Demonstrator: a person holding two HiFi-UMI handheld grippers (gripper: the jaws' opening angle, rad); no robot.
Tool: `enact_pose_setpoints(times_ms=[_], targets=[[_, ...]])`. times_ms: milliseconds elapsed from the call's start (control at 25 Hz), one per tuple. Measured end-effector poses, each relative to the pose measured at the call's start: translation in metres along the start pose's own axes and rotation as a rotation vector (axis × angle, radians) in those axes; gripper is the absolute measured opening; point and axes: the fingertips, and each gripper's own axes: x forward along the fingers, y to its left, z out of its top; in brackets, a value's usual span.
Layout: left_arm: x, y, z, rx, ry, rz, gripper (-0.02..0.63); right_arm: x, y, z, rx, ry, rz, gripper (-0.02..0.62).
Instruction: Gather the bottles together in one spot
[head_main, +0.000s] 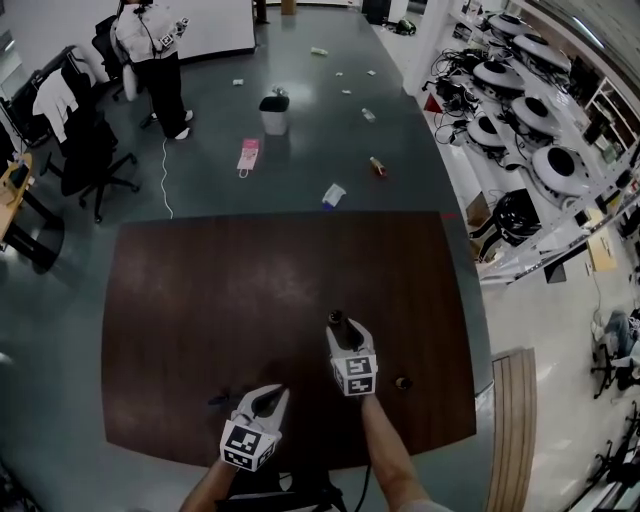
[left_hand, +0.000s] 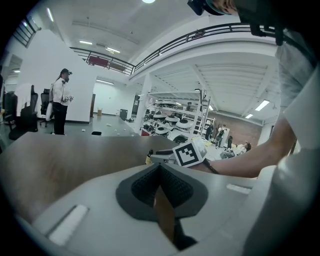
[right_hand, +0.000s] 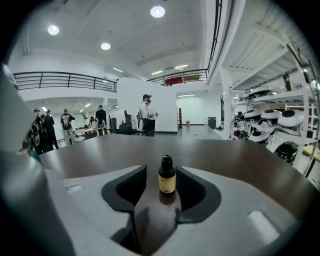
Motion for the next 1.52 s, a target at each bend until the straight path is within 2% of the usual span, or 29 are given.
enact_pose_setpoints(times_ms=[280,480,840,1160,1320,1520], targets=[[-0.001,0.0,0.002,-0.007,0.0,-0.007,0.0,0.023,-0.006,-0.014,0.023,0.048,-0.03,0.184],[-0.004,0.002,0.001,-0.012,0.006,-0.007,0.0,0.026,-0.006,-0.011,0.01,0.039,-0.049,0.181],[-0.004,0.005,-0.001,-0.014,0.006,-0.007,0.0,0.029,-0.015,-0.015,-0.003,0.038,-0.072,0.133],[-0.008,0.007,0.0,-0.001,0.009,-0.002,0.0,0.019,-0.014,-0.01,-0.007,0.024,-0.071,0.132],[-0.011,0.009,0.002,0.01,0.003,0.001,0.0,0.005,-0.012,0.002,-0.026,-0.013,-0.073,0.132],[-0.015,0.009,0.002,0.014,-0.004,0.015,0.0,-0.019,-0.008,-0.003,-0.042,-0.009,-0.068,0.132]])
